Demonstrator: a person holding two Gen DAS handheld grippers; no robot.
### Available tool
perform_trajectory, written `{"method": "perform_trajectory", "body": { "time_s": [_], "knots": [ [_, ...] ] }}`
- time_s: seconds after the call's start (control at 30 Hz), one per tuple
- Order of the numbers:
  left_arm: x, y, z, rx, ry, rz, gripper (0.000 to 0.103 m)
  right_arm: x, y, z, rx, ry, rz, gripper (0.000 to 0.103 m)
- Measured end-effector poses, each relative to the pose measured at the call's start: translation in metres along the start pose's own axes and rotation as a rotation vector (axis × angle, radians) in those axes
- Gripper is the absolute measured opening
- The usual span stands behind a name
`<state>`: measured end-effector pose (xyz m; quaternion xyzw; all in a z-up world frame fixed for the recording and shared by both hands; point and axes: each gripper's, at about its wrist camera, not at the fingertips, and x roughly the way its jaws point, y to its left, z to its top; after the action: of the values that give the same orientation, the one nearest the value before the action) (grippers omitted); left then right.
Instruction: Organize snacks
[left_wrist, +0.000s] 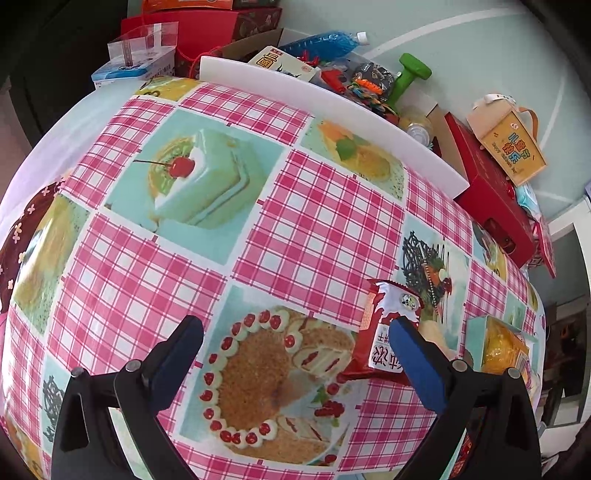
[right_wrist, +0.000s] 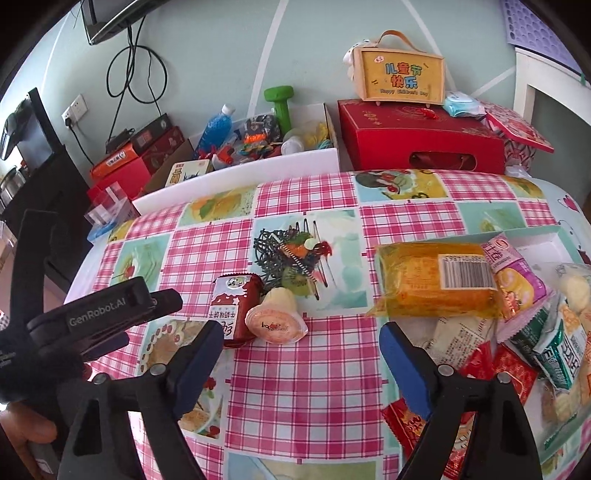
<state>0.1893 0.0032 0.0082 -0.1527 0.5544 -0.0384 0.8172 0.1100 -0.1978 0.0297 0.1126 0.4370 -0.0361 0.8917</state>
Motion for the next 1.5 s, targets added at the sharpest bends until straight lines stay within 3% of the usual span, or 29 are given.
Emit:
{"method": "perform_trajectory", "body": {
  "time_s": [0.33, 0.4, 0.87, 1.0, 1.3, 1.5],
  "knots": [
    [0.013, 0.000, 0.004, -0.006, 0.004, -0.026, 0.100, 0.027, 0.006, 0.006, -0.023, 0.028, -0.004, 0.081],
    [0.015, -0.003, 0.004, -0.002, 0.006, -0.032, 0.100, 0.032, 0.007, 0.007, -0.026, 0.032, -0.002, 0.075],
    [0.031, -0.020, 0.003, 0.022, 0.027, -0.055, 0.100, 0.056, 0.008, 0.010, -0.017, 0.064, 0.012, 0.072],
    [0.033, -0.023, 0.002, 0.032, 0.027, -0.057, 0.100, 0.060, 0.007, 0.010, -0.016, 0.067, 0.020, 0.061],
    [0.045, -0.038, 0.003, 0.049, 0.030, -0.056, 0.100, 0.062, -0.004, 0.008, 0.018, 0.071, 0.020, 0.051],
    [0.051, -0.049, 0.001, 0.074, 0.035, -0.056, 0.100, 0.059, -0.012, 0.004, 0.035, 0.076, 0.020, 0.050]
  ]
}}
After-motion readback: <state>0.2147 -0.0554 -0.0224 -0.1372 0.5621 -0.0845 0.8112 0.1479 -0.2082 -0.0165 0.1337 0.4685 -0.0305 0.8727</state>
